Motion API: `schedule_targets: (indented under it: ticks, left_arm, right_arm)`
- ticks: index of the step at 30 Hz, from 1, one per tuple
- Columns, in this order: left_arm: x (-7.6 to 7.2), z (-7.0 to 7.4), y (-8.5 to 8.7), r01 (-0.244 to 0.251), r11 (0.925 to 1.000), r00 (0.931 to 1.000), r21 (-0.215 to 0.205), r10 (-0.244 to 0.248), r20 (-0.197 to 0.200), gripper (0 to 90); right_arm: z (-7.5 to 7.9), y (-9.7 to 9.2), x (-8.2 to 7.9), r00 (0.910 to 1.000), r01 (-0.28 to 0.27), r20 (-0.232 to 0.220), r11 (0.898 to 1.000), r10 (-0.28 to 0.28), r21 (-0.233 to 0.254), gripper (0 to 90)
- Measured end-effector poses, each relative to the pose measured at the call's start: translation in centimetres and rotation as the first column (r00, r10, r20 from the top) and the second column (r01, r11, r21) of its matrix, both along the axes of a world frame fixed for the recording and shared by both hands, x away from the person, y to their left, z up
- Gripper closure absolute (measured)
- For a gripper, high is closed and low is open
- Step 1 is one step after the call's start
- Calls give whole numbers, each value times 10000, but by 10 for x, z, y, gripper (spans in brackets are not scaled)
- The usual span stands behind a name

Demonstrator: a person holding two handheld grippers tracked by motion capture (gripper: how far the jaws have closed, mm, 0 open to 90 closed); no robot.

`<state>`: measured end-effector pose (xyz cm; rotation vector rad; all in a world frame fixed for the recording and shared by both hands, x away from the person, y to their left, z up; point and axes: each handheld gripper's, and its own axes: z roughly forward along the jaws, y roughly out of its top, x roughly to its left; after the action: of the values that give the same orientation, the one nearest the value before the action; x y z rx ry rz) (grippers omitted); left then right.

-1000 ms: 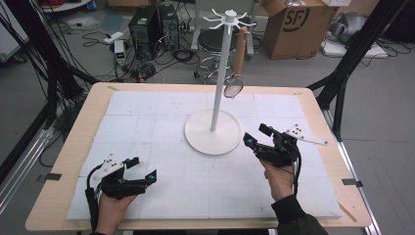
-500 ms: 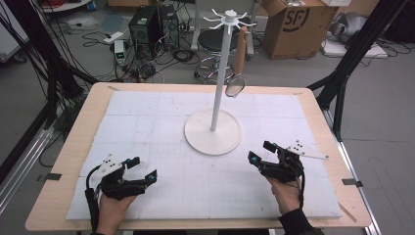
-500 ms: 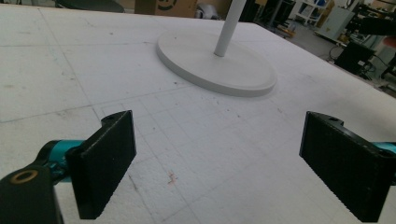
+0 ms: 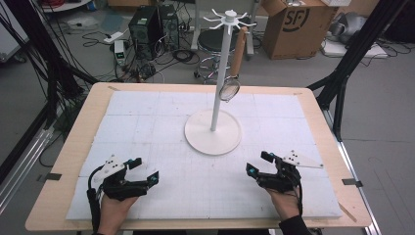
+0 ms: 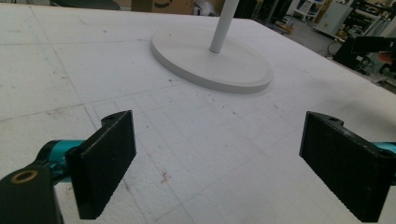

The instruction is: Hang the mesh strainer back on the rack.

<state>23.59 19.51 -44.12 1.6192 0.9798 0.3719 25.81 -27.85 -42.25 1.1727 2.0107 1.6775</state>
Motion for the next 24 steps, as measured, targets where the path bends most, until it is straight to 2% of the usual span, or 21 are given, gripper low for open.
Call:
schedule_targets:
  ticks: [3,11,24]
  left_arm:
    - [0,0,1,-35,10000,10000,-25,35,11,113]
    - [-1,1,2,-20,10000,10000,-66,20,57,113]
    - [-1,1,1,1,10000,10000,20,-1,51,113]
  right_arm:
    - [-3,1,-1,10000,-76,-31,9999,76,-138,142]
    - [-3,-2,-3,9999,-31,96,9999,33,-119,141]
    - [-5,-2,-2,9999,-100,-30,9998,100,-151,136]
